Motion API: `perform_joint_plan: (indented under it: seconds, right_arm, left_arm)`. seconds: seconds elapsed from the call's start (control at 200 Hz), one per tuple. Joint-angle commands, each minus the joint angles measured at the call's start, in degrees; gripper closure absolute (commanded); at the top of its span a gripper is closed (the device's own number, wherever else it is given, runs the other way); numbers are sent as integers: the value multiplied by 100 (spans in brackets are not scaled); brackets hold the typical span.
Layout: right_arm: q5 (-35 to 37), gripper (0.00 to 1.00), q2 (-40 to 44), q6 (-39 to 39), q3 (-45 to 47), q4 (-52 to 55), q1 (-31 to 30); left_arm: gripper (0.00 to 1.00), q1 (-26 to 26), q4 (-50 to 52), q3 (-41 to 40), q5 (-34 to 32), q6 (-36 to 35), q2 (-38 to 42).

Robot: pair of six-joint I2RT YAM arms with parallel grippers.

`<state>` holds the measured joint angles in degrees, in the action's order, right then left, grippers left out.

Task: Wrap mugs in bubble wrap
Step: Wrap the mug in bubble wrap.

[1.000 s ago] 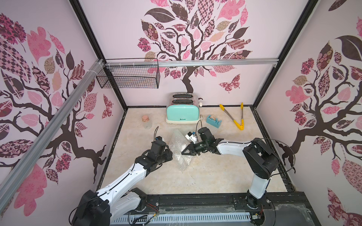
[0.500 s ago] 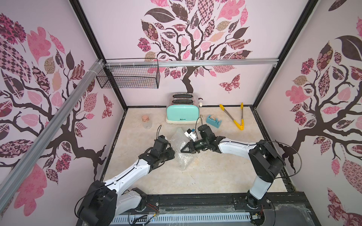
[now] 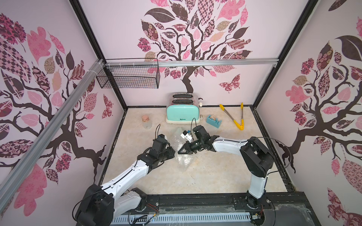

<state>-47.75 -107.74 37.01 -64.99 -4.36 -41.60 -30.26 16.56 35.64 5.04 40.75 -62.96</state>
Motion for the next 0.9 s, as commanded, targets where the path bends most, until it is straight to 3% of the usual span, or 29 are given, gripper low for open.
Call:
perform_joint_plan:
  seconds: [0.0,0.16,0.32,0.47,0.52,0.896]
  right_arm:
    - [118,100,-172,-210,-108,266,-41]
    - [112,100,-134,-264,-127,317,-41]
    - [126,99,-142,-342,-134,366,-47]
    - [126,76,-127,-406,-170,382,-41]
    - [128,64,-124,-421,-180,371,-41]
    - [-49,28,3,-402,-69,26,-41]
  left_arm:
    - [72,-6,267,309,-83,-31,427]
    - [65,2,980,852,-407,-110,906]
    - [60,20,1440,1877,-384,-419,408]
    - [59,50,1600,2628,-263,-642,-348]
    - [59,77,1580,2738,-189,-649,-548]
    - [60,339,1411,2625,355,-751,-1255]
